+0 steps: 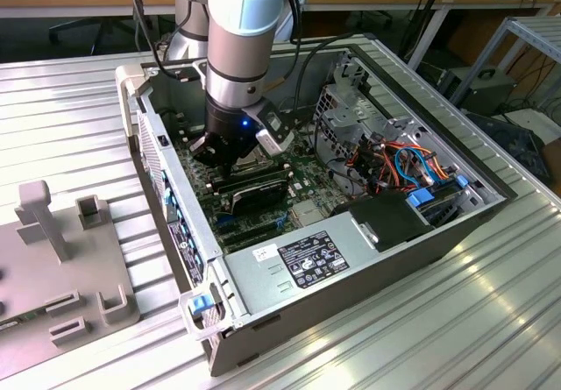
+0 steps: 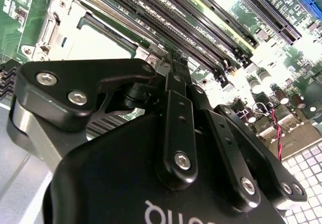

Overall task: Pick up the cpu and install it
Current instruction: 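Install the second cpu locking lever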

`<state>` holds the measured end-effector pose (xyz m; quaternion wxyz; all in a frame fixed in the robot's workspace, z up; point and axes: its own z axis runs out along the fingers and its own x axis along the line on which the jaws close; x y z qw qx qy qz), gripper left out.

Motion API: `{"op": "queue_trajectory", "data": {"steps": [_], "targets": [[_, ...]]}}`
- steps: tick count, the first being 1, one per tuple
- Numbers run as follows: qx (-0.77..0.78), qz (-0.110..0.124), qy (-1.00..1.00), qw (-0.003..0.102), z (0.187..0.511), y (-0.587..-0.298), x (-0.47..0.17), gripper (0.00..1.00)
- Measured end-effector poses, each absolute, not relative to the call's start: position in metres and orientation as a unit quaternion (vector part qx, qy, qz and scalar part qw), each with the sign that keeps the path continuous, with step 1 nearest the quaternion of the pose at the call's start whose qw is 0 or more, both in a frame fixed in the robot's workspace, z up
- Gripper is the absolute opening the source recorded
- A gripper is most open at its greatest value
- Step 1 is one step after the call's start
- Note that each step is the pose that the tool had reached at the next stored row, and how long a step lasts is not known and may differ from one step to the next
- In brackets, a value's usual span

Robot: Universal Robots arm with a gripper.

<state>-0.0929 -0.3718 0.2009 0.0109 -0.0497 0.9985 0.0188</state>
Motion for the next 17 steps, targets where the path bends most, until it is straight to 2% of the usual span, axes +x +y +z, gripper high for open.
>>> {"op": "queue_trajectory", "data": {"steps": [17], "targets": [[-0.050, 0.019, 0.999, 0.011, 0.2017, -0.3721, -0.0915, 0.11]]}}
